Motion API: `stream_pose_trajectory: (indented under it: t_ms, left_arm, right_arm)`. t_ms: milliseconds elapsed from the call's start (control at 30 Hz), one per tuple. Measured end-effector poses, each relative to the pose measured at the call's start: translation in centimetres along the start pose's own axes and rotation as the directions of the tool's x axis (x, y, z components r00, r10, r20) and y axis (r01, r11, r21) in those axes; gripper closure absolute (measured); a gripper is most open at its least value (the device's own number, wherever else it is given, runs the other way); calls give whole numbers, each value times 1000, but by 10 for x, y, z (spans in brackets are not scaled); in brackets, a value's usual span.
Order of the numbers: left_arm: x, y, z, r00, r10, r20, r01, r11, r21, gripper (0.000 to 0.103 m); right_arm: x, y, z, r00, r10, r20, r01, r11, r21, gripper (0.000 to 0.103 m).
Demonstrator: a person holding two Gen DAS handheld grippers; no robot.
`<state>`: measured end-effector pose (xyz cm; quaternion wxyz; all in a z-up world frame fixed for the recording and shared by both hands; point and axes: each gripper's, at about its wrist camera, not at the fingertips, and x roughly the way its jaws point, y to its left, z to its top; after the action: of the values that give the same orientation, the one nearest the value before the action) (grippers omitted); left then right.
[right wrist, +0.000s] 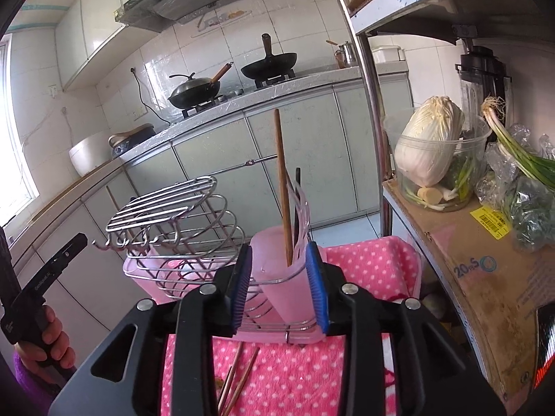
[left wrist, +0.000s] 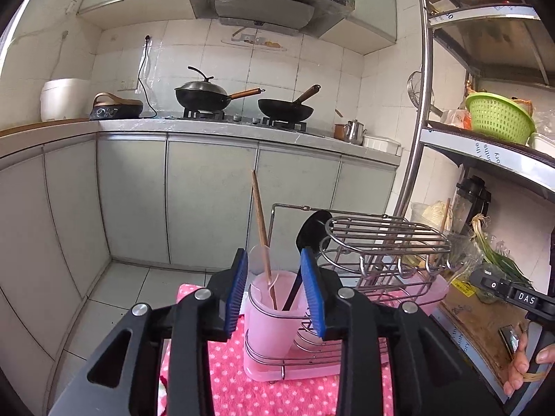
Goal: Organize utensils
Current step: 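Move both open tools back down to the utensils on the mat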
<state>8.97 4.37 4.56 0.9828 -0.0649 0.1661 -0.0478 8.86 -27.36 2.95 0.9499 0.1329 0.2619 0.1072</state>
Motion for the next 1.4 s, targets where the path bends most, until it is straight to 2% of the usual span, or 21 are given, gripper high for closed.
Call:
stream_pose_trajectory:
  t_ms: [167,333,500,567,667,800,933,1000,1100,1167,1300,1400]
  left_arm:
    - [-22,-3,-9,999,-38,-36,37,999,-12,72]
    - [-30,-7,-28,990,-74,-117,72,997,-20,72]
    - [-21,-10,-54,965,-91,-247,79,995,-58,72]
    - [-11,-13,-66,941,-107,-322,89,994,-71,72]
    - [5,-16,-86,890,-146,-432,111,988,-105,72]
    - [33,-20,-112,797,-199,-570,116,977,-179,79]
    - [54,-26,-131,718,-246,-651,124,966,-228,79]
    - [66,-30,-142,673,-244,-698,111,966,-232,79]
    - [81,-33,-155,621,-245,-745,89,966,-244,79]
    - [89,-35,-158,606,-248,-756,80,964,-252,79]
    - [99,-41,-162,595,-228,-770,78,971,-227,81]
    - [105,-43,-165,586,-209,-783,64,975,-212,86]
  right_arm:
    - [-12,-7,-19,999,10,-45,-8,999,38,70]
    - [-18,-15,-40,994,28,-107,-19,996,88,70]
    - [-20,-15,-61,986,19,-163,-5,997,81,70]
    - [-20,-15,-69,983,21,-184,-5,996,88,70]
    - [-20,-15,-78,979,20,-202,-1,996,91,70]
    - [-20,-16,-83,976,18,-216,1,996,87,70]
    - [-22,-16,-83,977,18,-214,0,997,83,70]
    - [-21,-18,-83,977,20,-214,-1,996,88,70]
    - [-20,-21,-84,975,26,-222,-5,995,97,70]
    - [-18,-22,-85,974,26,-227,-3,995,100,70]
    - [-14,-24,-87,971,33,-236,-6,994,112,70]
    - [-9,-26,-88,968,48,-248,-17,992,128,70]
